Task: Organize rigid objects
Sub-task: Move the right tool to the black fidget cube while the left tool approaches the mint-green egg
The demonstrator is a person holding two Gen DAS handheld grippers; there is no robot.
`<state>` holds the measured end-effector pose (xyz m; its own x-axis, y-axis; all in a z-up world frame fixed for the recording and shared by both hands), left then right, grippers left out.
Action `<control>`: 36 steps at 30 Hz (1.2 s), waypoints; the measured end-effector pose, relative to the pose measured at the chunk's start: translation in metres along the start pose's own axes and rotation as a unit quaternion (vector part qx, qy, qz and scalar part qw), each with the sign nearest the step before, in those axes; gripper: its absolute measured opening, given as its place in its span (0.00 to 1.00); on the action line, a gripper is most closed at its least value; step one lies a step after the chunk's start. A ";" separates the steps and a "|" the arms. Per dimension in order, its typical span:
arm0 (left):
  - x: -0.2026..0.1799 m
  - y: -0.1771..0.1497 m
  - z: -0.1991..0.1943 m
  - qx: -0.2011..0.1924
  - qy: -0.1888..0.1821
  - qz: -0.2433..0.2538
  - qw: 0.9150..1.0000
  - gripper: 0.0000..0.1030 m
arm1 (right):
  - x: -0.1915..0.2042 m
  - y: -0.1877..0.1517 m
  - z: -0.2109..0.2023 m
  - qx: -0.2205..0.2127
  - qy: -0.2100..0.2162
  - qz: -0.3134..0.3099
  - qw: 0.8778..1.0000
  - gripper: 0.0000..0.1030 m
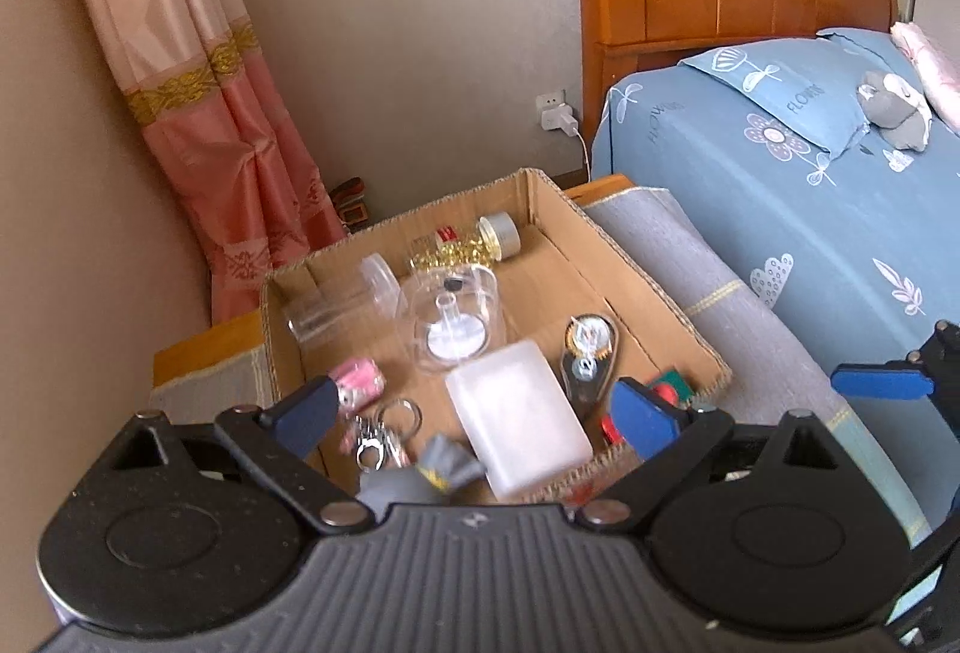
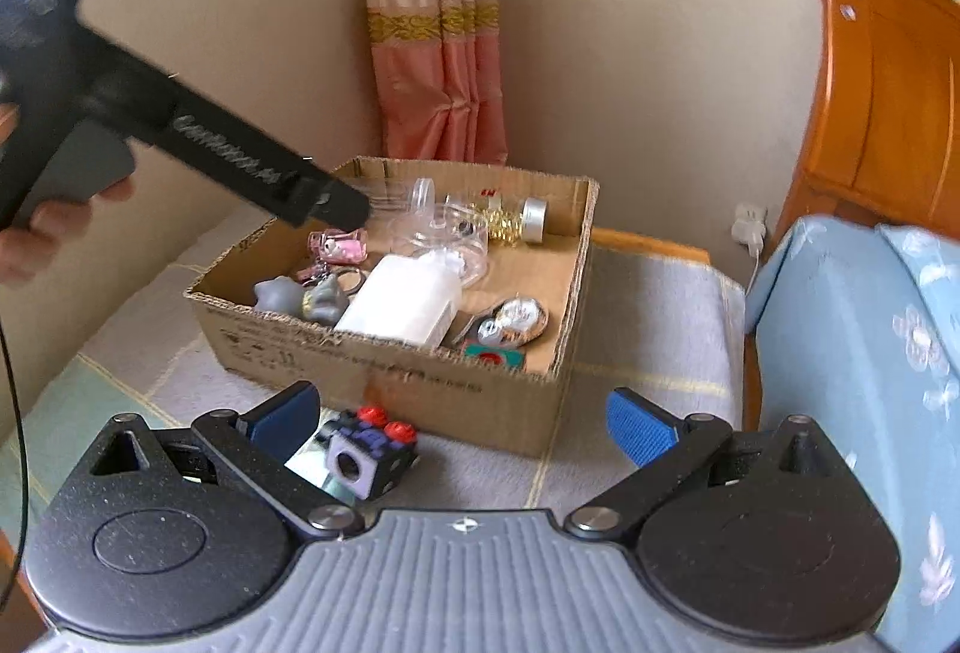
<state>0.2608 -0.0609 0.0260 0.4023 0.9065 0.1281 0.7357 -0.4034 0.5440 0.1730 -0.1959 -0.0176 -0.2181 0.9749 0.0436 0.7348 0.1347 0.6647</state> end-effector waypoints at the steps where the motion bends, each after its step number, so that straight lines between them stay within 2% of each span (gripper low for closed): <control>1: -0.001 -0.005 -0.002 -0.001 0.001 -0.003 1.000 0.94 | 0.001 -0.003 0.000 0.002 0.003 0.007 1.000 1.00; 7: -0.003 -0.037 -0.017 -0.022 0.033 -0.023 0.999 0.94 | -0.004 -0.024 -0.007 0.011 -0.005 0.057 0.998 1.00; 10: -0.001 -0.056 -0.021 -0.018 0.026 -0.047 0.998 0.95 | -0.009 -0.037 -0.009 0.010 -0.013 0.098 0.995 1.00; 14: 0.006 -0.082 -0.032 -0.022 0.036 -0.072 0.997 0.95 | -0.009 -0.054 -0.003 0.027 -0.022 0.127 0.991 1.00; 19: 0.021 -0.113 -0.040 -0.041 0.065 -0.109 0.991 0.99 | -0.006 -0.057 0.009 0.039 -0.026 0.131 0.990 1.00; 26: 0.035 -0.141 -0.020 -0.034 0.057 -0.144 0.987 0.99 | 0.012 -0.039 0.032 0.046 -0.020 0.110 0.993 1.00; 30: 0.048 -0.151 -0.016 -0.061 0.087 -0.164 0.981 0.99 | 0.025 -0.029 0.052 0.065 -0.022 0.090 0.994 1.00; 32: 0.055 -0.154 -0.012 -0.055 0.094 -0.168 0.980 0.99 | 0.030 -0.026 0.061 0.074 -0.019 0.086 0.993 1.00; 36: 0.066 -0.161 -0.006 -0.047 0.085 -0.187 0.977 0.99 | 0.036 -0.018 0.080 0.086 -0.023 0.089 0.992 1.00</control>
<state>0.1653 0.0642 -0.0479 0.0119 0.9992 0.0373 0.7569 -0.0334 0.6526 0.2038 -0.1491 -0.0878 -0.0481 0.9926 0.1113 0.8587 -0.0158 0.5122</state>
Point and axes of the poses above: each gripper's, at about its wrist camera, not at the fingertips, and z roughly the way its jaws point, x to its left, y to its top, the point moved 5 cm from there along z, roughly the way its jaws point, and after that the axes turned 9 degrees about x, right-handed, at the moved point
